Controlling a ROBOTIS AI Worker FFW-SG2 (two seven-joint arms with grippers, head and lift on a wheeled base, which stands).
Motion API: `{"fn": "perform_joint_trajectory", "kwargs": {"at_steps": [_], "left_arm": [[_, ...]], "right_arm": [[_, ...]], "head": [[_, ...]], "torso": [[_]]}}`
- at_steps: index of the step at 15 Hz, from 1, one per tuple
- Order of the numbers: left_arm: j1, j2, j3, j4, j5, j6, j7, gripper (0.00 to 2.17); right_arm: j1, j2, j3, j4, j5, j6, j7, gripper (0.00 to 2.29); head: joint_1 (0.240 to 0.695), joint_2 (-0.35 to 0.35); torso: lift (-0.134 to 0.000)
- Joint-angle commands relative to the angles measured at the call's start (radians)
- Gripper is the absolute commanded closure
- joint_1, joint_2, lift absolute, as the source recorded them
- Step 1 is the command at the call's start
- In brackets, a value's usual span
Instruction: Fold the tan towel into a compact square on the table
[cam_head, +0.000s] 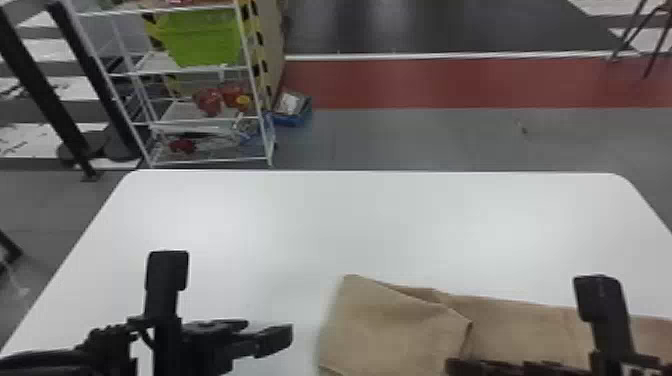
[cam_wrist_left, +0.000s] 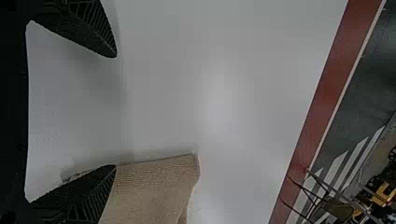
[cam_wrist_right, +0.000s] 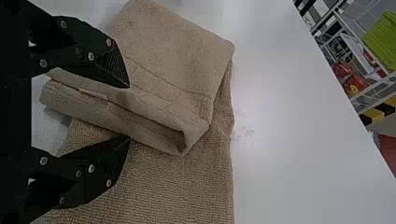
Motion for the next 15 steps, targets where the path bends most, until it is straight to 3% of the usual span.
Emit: {"fn": "perform_joint_trajectory", "kwargs": {"at_steps": [1, 2, 8, 12, 15], "left_arm": [[0.006, 0.0, 0.002, 0.0, 0.0, -0.001, -0.001, 0.04], [0.009, 0.0, 0.002, -0.003, 0.0, -0.001, -0.002, 0.04], [0.027, 0.0, 0.006, -0.023, 0.0, -0.001, -0.008, 0.04], [0.033, 0.0, 0.005, -0.028, 0.002, 0.002, -0.008, 0.04], [0.036, 0.0, 0.003, -0.034, 0.0, 0.005, -0.008, 0.04]], "right_arm": [[-0.005, 0.001, 0.001, 0.002, 0.001, 0.002, 0.004, 0.79], [-0.011, 0.001, -0.001, 0.005, 0.002, 0.002, 0.007, 0.92], [-0.005, 0.001, -0.011, -0.007, -0.022, 0.002, 0.042, 1.11], [0.006, 0.001, -0.073, -0.062, -0.127, 0.002, 0.058, 1.11], [0.021, 0.001, -0.165, -0.12, -0.222, 0.002, 0.082, 1.11]], "head": [[0.695, 0.065], [0.695, 0.065], [0.695, 0.074], [0.695, 0.081], [0.695, 0.081]], "torso": [[-0.123], [-0.123], [-0.123], [-0.123], [-0.123]]}}
